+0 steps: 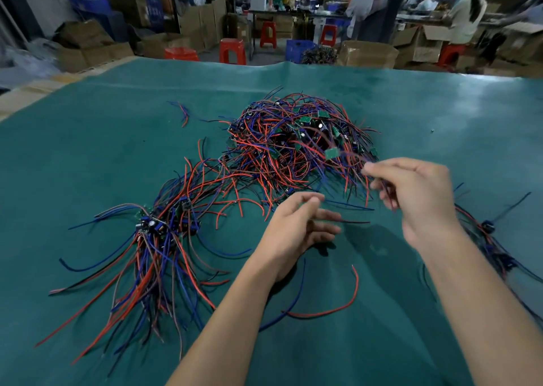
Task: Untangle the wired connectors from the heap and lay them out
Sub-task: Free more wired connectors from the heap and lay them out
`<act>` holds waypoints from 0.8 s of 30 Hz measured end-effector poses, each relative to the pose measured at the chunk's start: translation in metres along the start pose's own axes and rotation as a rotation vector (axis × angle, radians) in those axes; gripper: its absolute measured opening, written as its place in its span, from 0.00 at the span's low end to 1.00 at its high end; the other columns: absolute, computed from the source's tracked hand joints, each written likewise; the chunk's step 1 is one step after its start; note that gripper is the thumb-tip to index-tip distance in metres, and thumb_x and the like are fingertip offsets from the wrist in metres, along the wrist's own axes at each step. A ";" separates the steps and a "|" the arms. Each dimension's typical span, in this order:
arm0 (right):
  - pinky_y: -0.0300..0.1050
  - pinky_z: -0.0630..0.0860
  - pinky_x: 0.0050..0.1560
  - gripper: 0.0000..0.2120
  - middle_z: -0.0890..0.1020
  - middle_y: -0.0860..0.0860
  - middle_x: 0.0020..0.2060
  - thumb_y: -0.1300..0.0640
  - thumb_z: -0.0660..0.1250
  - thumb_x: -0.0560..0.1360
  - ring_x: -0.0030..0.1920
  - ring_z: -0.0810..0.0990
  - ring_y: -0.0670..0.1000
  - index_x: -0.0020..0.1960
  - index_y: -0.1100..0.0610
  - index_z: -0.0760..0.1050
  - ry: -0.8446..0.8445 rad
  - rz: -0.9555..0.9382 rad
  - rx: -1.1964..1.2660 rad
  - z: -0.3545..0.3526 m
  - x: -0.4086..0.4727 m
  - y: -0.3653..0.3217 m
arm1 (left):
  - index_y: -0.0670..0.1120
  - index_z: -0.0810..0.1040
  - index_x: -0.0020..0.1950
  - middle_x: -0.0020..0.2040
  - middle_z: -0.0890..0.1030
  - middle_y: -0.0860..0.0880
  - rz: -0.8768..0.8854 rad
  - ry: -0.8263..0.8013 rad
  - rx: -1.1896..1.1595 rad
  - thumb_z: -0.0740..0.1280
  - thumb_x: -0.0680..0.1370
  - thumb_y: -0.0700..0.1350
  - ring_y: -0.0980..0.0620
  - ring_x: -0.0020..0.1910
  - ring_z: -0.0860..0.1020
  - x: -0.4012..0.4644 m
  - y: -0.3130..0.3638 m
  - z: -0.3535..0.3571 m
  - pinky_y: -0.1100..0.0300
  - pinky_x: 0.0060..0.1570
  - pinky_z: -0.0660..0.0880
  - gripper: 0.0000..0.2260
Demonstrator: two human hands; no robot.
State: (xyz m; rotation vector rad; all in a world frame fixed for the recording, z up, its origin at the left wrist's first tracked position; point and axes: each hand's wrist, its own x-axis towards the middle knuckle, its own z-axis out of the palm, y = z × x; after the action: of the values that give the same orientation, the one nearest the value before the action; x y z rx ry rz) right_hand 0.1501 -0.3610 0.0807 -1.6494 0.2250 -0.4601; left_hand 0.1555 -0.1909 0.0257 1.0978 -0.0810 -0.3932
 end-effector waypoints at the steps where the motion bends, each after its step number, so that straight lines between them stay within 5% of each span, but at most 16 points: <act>1: 0.35 0.62 0.22 0.06 0.79 0.52 0.24 0.61 0.76 0.70 0.22 0.69 0.45 0.35 0.58 0.85 -0.065 0.017 -0.008 -0.001 -0.010 0.004 | 0.37 0.71 0.63 0.46 0.83 0.39 0.008 0.024 -0.017 0.56 0.86 0.43 0.46 0.35 0.82 0.001 -0.001 0.000 0.61 0.34 0.78 0.11; 5: 0.33 0.63 0.22 0.06 0.79 0.55 0.25 0.65 0.76 0.71 0.22 0.71 0.46 0.35 0.60 0.85 -0.359 0.080 -0.058 0.003 -0.038 0.018 | 0.39 0.74 0.58 0.44 0.85 0.42 0.017 0.064 -0.051 0.56 0.86 0.49 0.47 0.36 0.83 0.003 -0.002 0.000 0.55 0.37 0.80 0.14; 12: 0.32 0.68 0.26 0.12 0.82 0.56 0.27 0.63 0.74 0.76 0.24 0.74 0.46 0.34 0.59 0.84 -0.664 0.042 -0.141 0.012 -0.046 0.024 | 0.36 0.75 0.55 0.33 0.81 0.47 0.016 -0.040 0.021 0.57 0.85 0.41 0.51 0.30 0.78 0.000 0.000 -0.003 0.59 0.31 0.75 0.11; 19: 0.33 0.67 0.26 0.08 0.79 0.48 0.26 0.53 0.75 0.75 0.27 0.73 0.45 0.37 0.51 0.84 -0.135 0.000 -0.136 0.006 -0.027 0.043 | 0.39 0.79 0.51 0.32 0.72 0.49 0.031 -0.151 0.167 0.59 0.84 0.38 0.56 0.28 0.67 -0.002 -0.006 -0.006 0.68 0.30 0.67 0.10; 24: 0.39 0.65 0.25 0.04 0.80 0.50 0.31 0.56 0.74 0.76 0.30 0.75 0.46 0.45 0.55 0.87 -0.271 0.130 0.131 0.012 -0.029 0.044 | 0.44 0.81 0.44 0.28 0.67 0.52 0.034 -0.273 0.213 0.62 0.82 0.40 0.58 0.27 0.62 -0.005 -0.006 -0.007 0.68 0.26 0.60 0.10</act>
State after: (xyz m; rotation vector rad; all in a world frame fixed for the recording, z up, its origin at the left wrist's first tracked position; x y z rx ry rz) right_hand 0.1345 -0.3441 0.0316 -1.5391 0.0971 -0.1467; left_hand 0.1513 -0.1861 0.0179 1.2451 -0.3897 -0.5105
